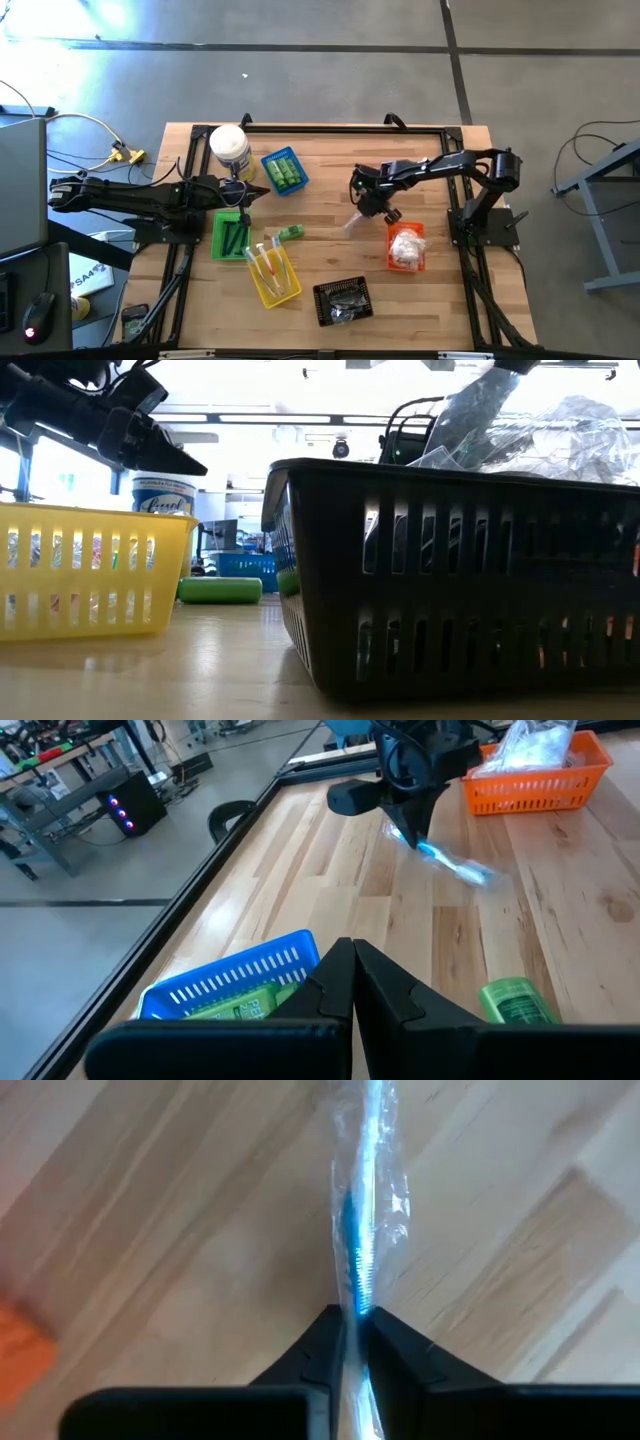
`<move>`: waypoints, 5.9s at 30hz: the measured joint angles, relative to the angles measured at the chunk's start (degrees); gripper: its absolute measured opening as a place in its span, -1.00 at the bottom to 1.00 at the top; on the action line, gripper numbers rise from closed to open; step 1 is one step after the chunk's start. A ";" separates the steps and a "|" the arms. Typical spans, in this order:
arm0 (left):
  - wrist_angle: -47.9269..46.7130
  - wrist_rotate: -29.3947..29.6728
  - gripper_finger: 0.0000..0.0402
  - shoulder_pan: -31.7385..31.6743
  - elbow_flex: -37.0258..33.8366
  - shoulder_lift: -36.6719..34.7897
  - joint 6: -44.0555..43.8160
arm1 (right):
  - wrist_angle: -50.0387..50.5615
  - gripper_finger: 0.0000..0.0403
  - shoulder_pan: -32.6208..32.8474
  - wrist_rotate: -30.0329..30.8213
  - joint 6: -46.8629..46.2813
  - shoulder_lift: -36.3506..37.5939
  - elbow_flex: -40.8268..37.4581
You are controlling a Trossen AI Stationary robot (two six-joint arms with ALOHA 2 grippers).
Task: Pick & Place Travel size toiletries
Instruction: Put the blue toothbrush into the yellow bin
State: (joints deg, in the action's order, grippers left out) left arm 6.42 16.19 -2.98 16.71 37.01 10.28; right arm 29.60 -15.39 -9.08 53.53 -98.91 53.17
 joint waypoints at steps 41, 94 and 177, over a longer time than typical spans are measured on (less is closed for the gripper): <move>22.98 -14.22 0.32 0.01 13.90 10.48 0.91 | -55.54 -0.85 4.63 -13.72 -50.24 16.09 1.94; 13.05 -19.87 -0.90 -1.14 38.75 28.31 10.81 | -57.46 0.08 5.68 -9.62 -47.32 16.74 1.94; -82.84 22.96 -0.83 40.11 65.02 73.68 15.99 | -34.20 -0.97 -4.01 -10.36 -62.31 73.00 -28.05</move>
State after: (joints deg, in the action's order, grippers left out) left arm -76.42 39.14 37.12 81.73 110.70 26.27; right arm -4.60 -19.40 -19.44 -8.78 -25.91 25.12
